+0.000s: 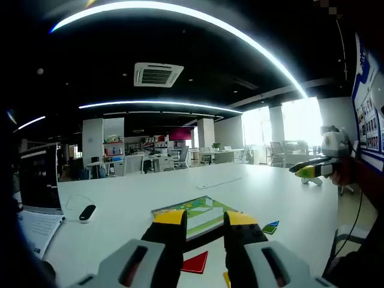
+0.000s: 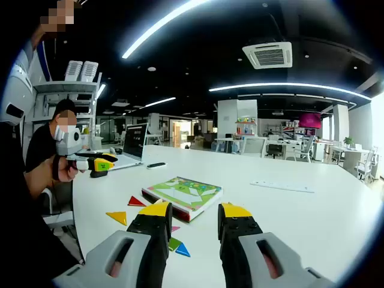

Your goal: Pick up the tangram pieces one by one and place each piece onto its matching region on the pattern sheet, fitting the shapes together until the outline on the sheet is completely filled by the tangram pieces

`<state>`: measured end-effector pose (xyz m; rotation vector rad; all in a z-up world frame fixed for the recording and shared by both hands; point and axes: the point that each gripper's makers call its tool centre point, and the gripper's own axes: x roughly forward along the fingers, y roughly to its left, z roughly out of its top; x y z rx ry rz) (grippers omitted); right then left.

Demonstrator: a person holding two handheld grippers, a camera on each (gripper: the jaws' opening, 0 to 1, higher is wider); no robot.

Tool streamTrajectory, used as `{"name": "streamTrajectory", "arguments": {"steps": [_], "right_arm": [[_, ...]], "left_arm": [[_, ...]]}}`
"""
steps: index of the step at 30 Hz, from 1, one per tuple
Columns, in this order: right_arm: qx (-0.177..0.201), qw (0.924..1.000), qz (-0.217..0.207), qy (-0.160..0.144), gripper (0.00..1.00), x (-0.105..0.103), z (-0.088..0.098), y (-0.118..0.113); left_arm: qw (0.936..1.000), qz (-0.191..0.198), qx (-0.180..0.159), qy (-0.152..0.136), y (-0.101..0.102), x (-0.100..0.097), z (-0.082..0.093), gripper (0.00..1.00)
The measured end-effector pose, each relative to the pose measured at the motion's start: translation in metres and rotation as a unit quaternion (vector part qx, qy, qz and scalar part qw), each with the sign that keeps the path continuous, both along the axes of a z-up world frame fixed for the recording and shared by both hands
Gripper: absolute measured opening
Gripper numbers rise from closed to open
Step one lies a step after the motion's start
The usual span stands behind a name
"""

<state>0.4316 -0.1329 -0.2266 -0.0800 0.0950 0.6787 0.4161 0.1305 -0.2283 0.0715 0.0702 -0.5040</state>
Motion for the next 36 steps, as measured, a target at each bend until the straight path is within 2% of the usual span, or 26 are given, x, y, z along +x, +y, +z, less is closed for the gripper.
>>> {"name": "streamTrajectory", "arguments": {"steps": [15,18,22,31,36], "right_arm": [[0.005,0.9999,-0.008,0.006,0.32,-0.001,-0.008,-0.003],[0.003,0.9999,-0.009,0.013,0.32,-0.001,-0.012,-0.005],[0.003,0.9998,-0.014,0.014,0.32,0.003,-0.015,-0.009],[0.009,0.9998,-0.013,0.011,0.32,0.006,-0.016,-0.011],[0.010,0.9997,-0.015,0.016,0.32,0.010,-0.022,-0.011]], "left_arm": [[0.9999,-0.007,0.008,0.014,0.003,-0.001,-0.009,0.27],[0.9996,-0.010,0.011,0.022,0.003,0.002,-0.012,0.27],[0.9996,-0.012,0.014,0.020,0.001,0.008,-0.010,0.27],[0.9963,-0.052,0.060,0.034,-0.012,0.010,-0.017,0.27],[0.9959,-0.054,0.065,0.032,-0.014,0.016,-0.016,0.27]]}}
